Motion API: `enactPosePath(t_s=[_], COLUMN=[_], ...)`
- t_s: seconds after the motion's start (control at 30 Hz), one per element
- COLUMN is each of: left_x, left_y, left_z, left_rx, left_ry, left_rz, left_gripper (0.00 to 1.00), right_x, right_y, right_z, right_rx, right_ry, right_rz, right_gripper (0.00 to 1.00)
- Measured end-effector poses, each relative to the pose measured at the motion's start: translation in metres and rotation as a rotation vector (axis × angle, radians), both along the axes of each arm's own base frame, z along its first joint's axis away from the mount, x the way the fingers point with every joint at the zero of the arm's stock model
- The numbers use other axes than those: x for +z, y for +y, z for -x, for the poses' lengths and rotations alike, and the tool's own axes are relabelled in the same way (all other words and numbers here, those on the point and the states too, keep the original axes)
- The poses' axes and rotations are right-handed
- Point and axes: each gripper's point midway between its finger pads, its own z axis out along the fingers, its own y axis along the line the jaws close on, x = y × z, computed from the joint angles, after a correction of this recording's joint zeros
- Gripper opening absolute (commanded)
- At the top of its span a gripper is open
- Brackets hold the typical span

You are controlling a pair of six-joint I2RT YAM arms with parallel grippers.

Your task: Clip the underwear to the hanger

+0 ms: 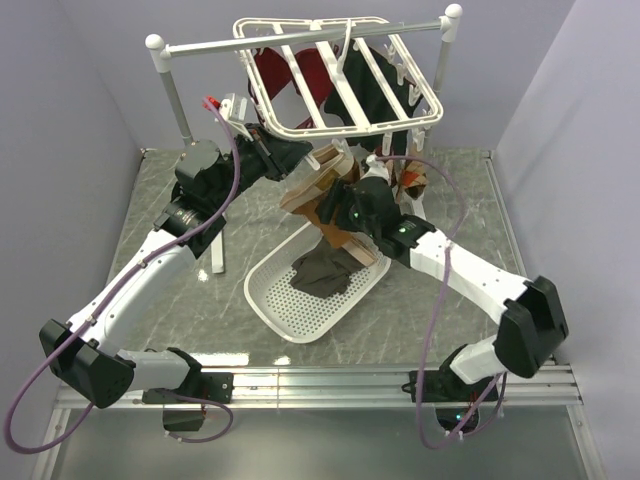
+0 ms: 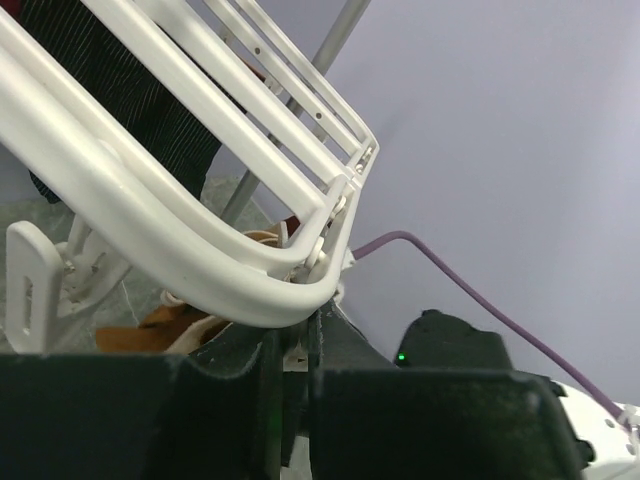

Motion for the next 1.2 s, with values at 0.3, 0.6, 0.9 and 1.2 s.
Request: enactPosePath(t_s=[0.3,0.6,0.9,1.2], left_x=[0.001,0.002,-0.005,-0.004], left_y=[0.000,0.001,-0.002,-0.005], left_z=[0.000,0.003,0.006,0.010], left_rx=[0.002,-0.004,-0.030,-0.065], left_ry=[-0.001,-0.006,-0.012,-0.006], left_rz=[0.001,0.004,0.011,0.048], left_gripper=[0.00,0.00,0.00,0.00], right_x=[0.025,0.067,0.095,0.096], right_y=[-0.024,-0.045,-0.027,-0.020], right_z=[-0.046,-0.007,0.017,0.020], right_rx=[-0.075,0.118,0.286,0.308], right_ry=[-0.149,-0.365,-0.460,-0.428], right_rz=[-0.035,-0.055,-0.120,-0.180], right_gripper=[0.00,0.00,0.00,0.00])
